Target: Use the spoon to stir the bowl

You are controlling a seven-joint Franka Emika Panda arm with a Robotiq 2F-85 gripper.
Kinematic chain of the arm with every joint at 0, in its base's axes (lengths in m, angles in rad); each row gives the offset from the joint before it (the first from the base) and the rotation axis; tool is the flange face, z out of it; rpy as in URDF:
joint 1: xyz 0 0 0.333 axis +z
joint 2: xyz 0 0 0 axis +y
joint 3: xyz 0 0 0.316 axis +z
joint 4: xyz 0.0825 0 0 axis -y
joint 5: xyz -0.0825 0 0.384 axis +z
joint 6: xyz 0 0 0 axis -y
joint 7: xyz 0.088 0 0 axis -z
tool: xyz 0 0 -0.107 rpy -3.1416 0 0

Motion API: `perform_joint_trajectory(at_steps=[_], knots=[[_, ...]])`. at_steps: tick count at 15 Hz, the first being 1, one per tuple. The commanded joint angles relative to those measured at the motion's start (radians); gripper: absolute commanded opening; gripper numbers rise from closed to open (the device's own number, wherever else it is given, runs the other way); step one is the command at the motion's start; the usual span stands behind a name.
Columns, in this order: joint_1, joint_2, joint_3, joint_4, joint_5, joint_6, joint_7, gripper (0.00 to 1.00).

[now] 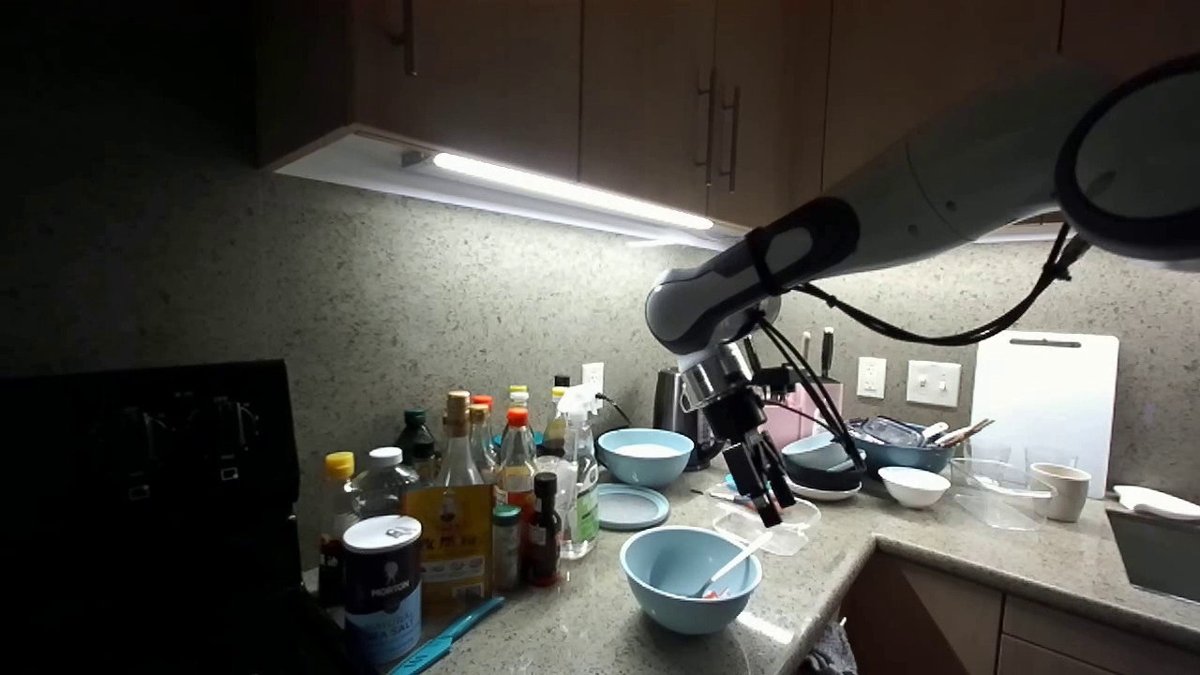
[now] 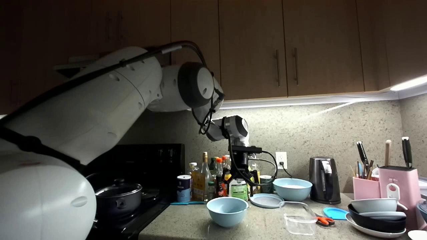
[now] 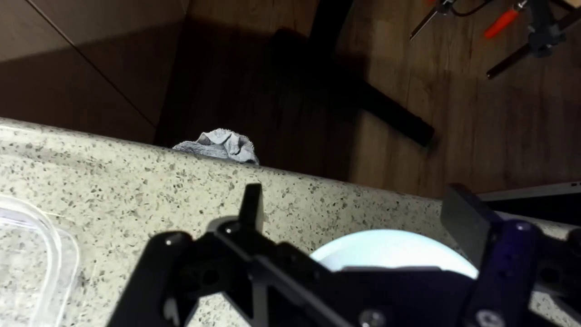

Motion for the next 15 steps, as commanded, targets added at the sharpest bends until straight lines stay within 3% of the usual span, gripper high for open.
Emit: perform_joint_trajectory(at_steps=[1,4,5,15], knots=[[0.031,0.113,0.013,0.128,-0.074,-0.091,-0.045,1.00],[0.049,0.161,0.010,0.185,-0.165,-0.090,-0.142,1.00],[0.043,0.134,0.020,0.130,-0.124,-0.059,-0.075,1.00],[0.070,0.231,0.015,0.245,-0.177,-0.120,-0.199,1.00]])
